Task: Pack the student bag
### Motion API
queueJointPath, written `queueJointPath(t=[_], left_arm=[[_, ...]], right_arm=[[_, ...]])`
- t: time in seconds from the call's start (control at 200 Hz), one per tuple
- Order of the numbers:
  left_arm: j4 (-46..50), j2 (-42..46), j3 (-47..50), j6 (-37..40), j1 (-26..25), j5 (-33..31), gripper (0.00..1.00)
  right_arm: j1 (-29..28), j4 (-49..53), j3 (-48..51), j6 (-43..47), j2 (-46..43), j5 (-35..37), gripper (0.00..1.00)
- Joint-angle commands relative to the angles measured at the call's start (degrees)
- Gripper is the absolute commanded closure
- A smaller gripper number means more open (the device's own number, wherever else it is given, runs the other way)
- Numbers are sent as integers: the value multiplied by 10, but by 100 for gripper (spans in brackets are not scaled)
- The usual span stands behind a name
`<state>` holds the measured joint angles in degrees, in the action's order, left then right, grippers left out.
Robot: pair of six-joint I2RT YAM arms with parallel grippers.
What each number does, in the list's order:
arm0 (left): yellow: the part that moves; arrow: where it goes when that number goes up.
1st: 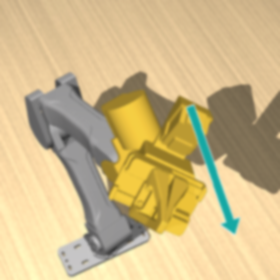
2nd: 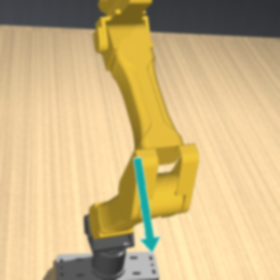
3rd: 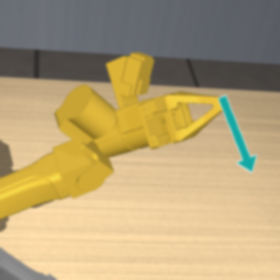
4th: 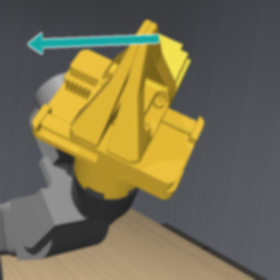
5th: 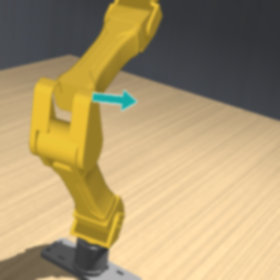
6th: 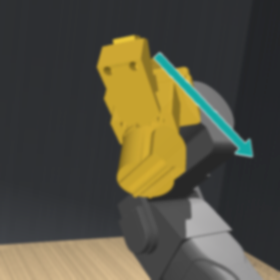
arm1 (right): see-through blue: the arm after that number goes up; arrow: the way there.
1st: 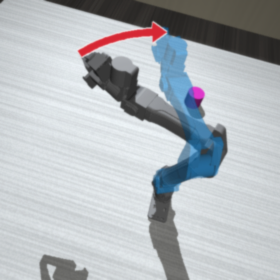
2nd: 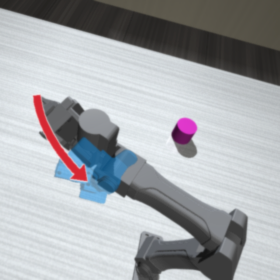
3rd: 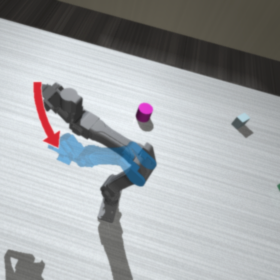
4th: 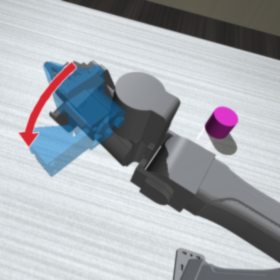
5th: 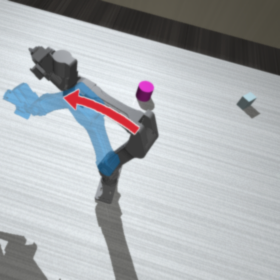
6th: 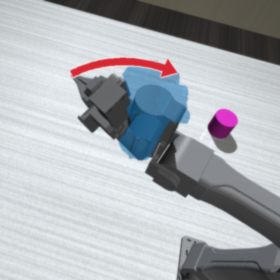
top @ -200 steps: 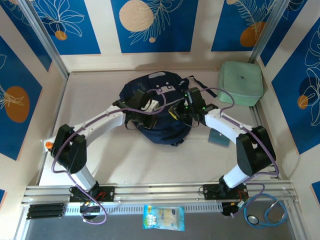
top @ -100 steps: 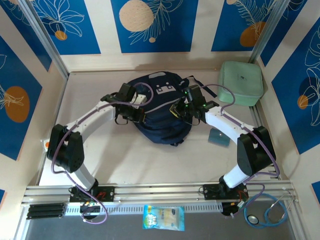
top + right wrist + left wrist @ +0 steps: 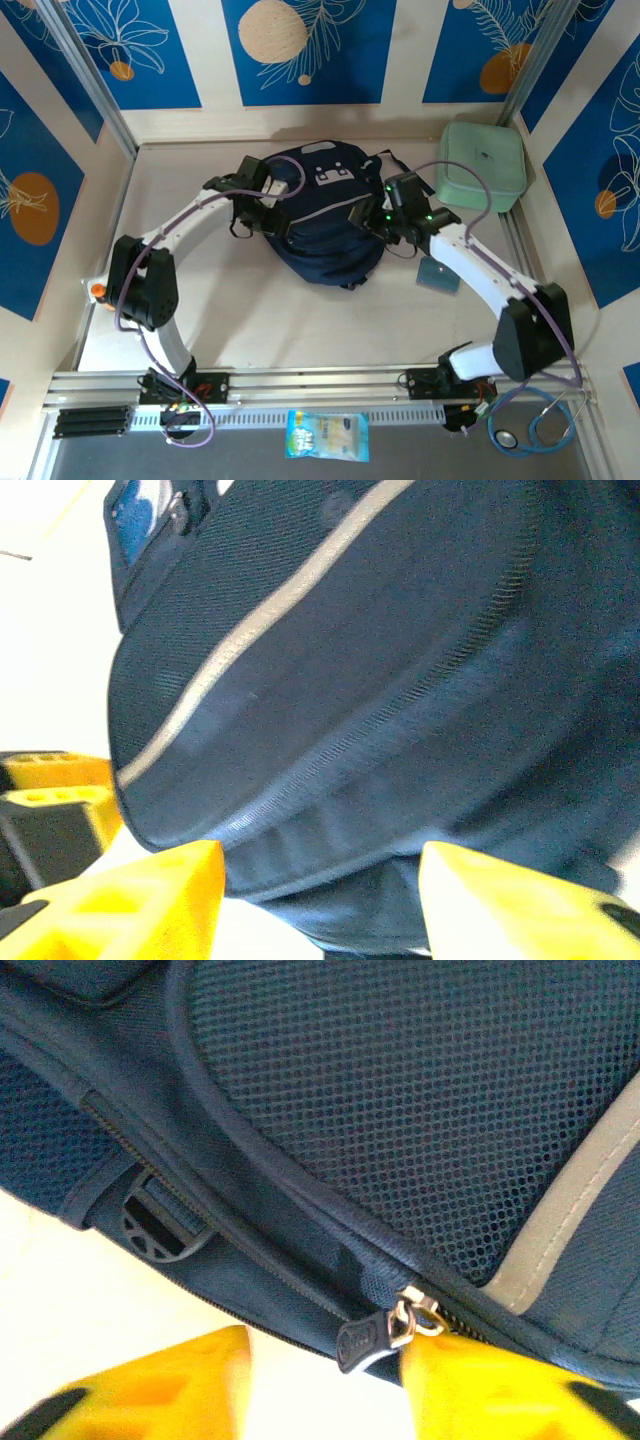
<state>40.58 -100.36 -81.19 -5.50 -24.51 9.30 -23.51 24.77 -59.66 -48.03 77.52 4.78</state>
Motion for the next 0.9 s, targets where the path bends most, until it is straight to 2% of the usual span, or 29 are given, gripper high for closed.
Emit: queueJointPath(t=[0.0, 0.08, 0.255, 0.36, 0.545, 0.69, 0.895], left_arm=[[-17, 70, 21, -2, 8, -20, 44], [-42, 107, 52, -22, 10, -42, 32], [-104, 178, 106, -51, 14, -87, 15], [-133, 205, 127, -54, 15, -107, 9], [-149, 222, 143, -53, 17, -113, 5], [-143, 219, 142, -52, 18, -106, 5], [-139, 220, 142, -54, 18, -103, 3]], right_arm=[[28, 94, 47, 23, -40, 88, 40], [67, 124, 85, 11, -60, 114, 39], [152, 141, 131, 41, -59, 130, 39], [200, 129, 140, 62, -43, 132, 38], [310, 71, 138, 124, 15, 37, 37], [299, 65, 83, 159, 65, 12, 38], [250, 67, 31, 120, 141, 12, 38]])
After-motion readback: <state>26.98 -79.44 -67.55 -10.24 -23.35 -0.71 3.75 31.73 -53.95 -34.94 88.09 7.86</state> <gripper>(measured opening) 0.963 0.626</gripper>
